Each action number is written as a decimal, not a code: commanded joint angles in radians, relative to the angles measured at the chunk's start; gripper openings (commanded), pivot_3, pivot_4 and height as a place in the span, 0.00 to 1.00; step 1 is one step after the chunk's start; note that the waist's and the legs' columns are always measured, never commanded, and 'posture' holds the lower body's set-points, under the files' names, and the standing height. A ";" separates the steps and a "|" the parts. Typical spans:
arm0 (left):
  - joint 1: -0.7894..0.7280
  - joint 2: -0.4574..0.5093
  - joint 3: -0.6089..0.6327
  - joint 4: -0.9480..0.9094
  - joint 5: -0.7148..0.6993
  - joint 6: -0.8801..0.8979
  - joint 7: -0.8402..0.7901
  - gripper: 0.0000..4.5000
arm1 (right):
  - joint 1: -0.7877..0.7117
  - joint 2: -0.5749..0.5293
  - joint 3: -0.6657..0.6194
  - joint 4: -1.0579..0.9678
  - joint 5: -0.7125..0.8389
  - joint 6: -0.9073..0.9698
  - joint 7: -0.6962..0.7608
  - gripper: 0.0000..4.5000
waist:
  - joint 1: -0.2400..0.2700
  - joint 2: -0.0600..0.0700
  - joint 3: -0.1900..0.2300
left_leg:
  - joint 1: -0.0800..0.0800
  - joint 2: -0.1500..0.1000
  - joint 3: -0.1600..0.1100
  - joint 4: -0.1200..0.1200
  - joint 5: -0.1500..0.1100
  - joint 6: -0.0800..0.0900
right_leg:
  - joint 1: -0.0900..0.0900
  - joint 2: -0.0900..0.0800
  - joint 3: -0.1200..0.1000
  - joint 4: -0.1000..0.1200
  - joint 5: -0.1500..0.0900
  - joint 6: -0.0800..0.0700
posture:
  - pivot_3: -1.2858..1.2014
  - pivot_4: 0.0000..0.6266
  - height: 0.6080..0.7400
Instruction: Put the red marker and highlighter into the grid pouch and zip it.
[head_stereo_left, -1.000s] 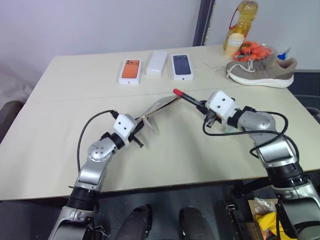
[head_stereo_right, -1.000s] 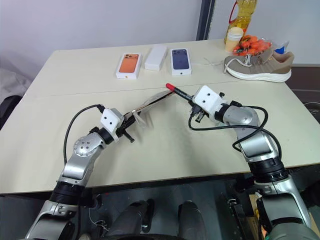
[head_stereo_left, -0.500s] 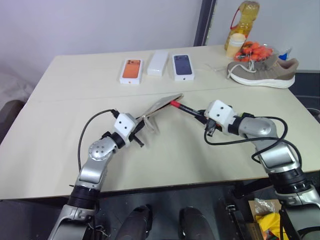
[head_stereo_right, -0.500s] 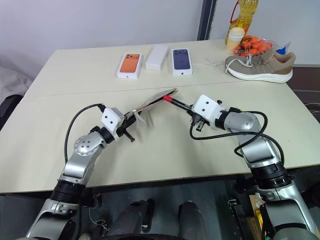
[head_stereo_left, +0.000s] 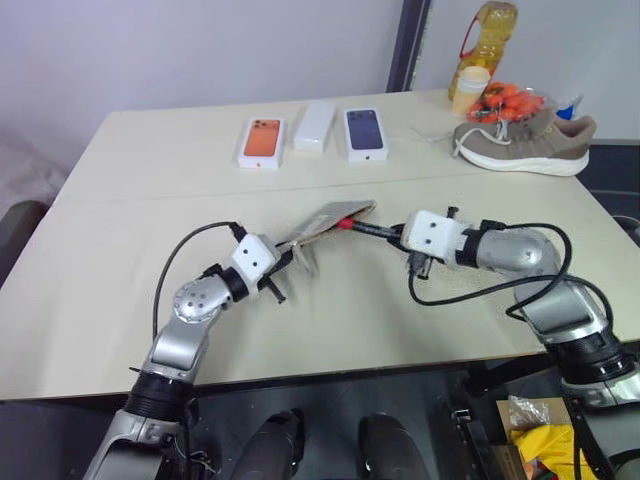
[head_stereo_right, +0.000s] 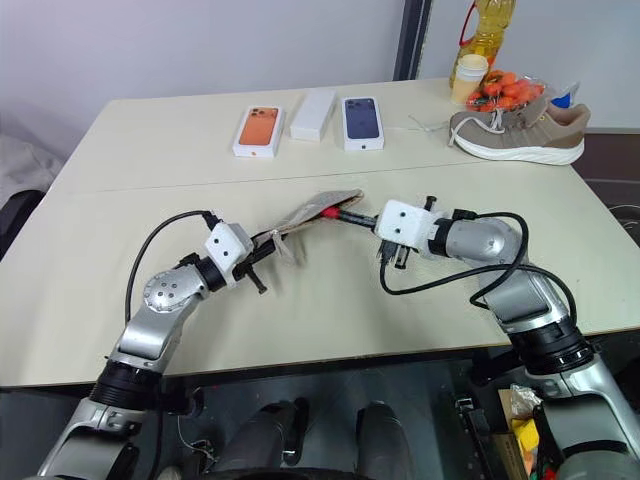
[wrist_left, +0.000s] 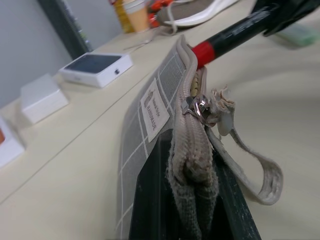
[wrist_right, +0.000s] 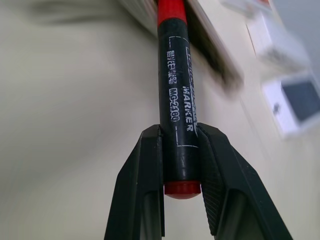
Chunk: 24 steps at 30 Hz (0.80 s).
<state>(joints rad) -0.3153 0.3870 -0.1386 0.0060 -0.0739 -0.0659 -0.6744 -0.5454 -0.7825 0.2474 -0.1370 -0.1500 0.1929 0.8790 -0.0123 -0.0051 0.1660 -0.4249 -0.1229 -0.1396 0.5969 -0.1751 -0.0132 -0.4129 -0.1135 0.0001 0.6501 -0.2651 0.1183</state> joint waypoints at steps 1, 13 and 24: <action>0.000 0.028 -0.017 -0.059 -0.013 -0.020 -0.057 0.00 | -0.048 -0.013 0.050 -0.041 -0.068 -0.096 0.031 0.09 | 0.001 0.000 0.000 | 0.000 0.000 0.000 0.000 0.000 0.000 | 0.000 0.000 0.000 0.000 0.000 0.000 | 0.52 0.24 1.00; -0.012 0.046 -0.003 -0.048 -0.022 -0.015 -0.111 0.00 | -0.086 0.056 0.048 -0.001 -0.130 -0.146 -0.005 0.89 | 0.002 -0.001 0.000 | 0.000 0.000 0.000 0.000 0.000 0.000 | 0.000 0.000 0.000 0.000 0.000 0.000 | 0.52 0.24 1.00; -0.023 -0.063 0.009 0.004 -0.002 -0.007 0.022 0.00 | 0.085 0.123 -0.295 -0.052 0.074 0.280 -0.141 0.99 | 0.007 -0.001 0.000 | 0.000 0.000 -0.001 0.001 0.000 0.000 | 0.001 0.000 0.000 -0.001 0.000 0.000 | 0.52 0.24 1.00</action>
<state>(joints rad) -0.3206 0.3315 -0.1425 0.0139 -0.0755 -0.0657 -0.6786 -0.4600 -0.6681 0.0203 -0.1428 -0.1108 0.4017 0.7714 -0.0048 -0.0060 0.1663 -0.4249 -0.1232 -0.1407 0.5979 -0.1752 -0.0128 -0.4115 -0.1139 -0.0003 0.6497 -0.2650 0.1182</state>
